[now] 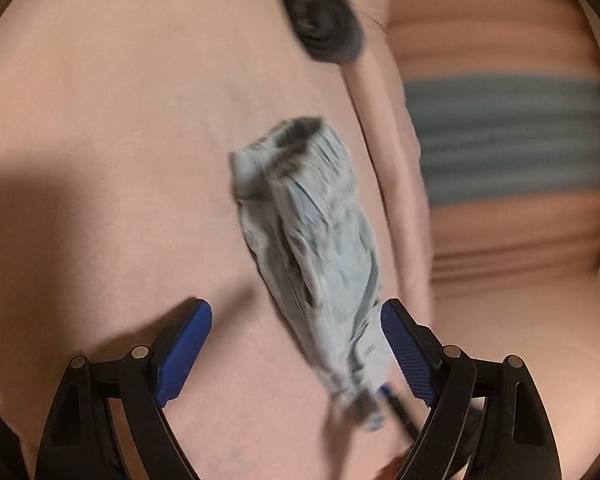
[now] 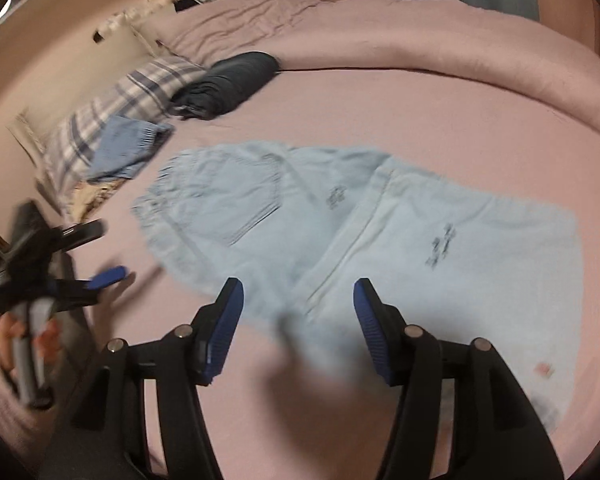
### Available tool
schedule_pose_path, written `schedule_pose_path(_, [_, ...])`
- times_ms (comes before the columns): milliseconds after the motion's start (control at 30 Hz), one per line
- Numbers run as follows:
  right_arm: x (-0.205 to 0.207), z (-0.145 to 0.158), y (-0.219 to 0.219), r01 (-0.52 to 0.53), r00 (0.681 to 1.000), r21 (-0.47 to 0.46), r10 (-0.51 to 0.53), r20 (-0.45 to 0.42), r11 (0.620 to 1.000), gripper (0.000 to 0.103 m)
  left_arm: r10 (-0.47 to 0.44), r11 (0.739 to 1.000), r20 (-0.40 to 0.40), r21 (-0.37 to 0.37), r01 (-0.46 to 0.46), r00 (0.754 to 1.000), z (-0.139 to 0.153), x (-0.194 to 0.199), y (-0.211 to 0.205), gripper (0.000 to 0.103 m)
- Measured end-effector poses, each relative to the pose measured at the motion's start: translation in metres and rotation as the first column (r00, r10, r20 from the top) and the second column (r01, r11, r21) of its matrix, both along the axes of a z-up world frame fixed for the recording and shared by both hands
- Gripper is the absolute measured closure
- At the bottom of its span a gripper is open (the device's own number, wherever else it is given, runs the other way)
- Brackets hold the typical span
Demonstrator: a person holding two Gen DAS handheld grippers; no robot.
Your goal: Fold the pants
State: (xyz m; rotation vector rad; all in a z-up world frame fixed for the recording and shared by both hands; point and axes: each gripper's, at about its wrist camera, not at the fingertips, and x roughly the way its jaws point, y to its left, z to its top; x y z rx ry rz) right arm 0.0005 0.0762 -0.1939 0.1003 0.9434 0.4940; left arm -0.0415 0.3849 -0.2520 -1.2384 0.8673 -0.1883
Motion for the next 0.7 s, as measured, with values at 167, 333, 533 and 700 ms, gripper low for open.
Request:
schedule_pose_path(167, [-0.007,-0.005,0.012,-0.007,1.0,0.033,0.008,-0.016,0.999,0.045,-0.007,1.0,0.016,-0.006,0.007,1.0,-0.002,0.028,-0.008,0.017])
schedule_pose_path(333, [-0.008,0.001,0.025,-0.029,1.0,0.04,0.029,-0.001,0.999,0.045,0.002,1.0,-0.004,-0.003,-0.002,1.0,-0.01,0.055,-0.019,0.017])
schedule_pose_path(533, [-0.006,-0.002,0.032,-0.04,0.999,0.05,0.041,-0.006,0.998,0.045,0.032,0.999,-0.026,-0.008,-0.032,0.999,-0.012,0.074,-0.021,0.017])
schedule_pose_path(700, [0.0,-0.006,0.038,-0.023,1.0,0.026,0.023,0.003,0.999,0.045,0.043,0.999,-0.029,0.02,-0.042,0.999,-0.012,0.07,-0.023,0.057])
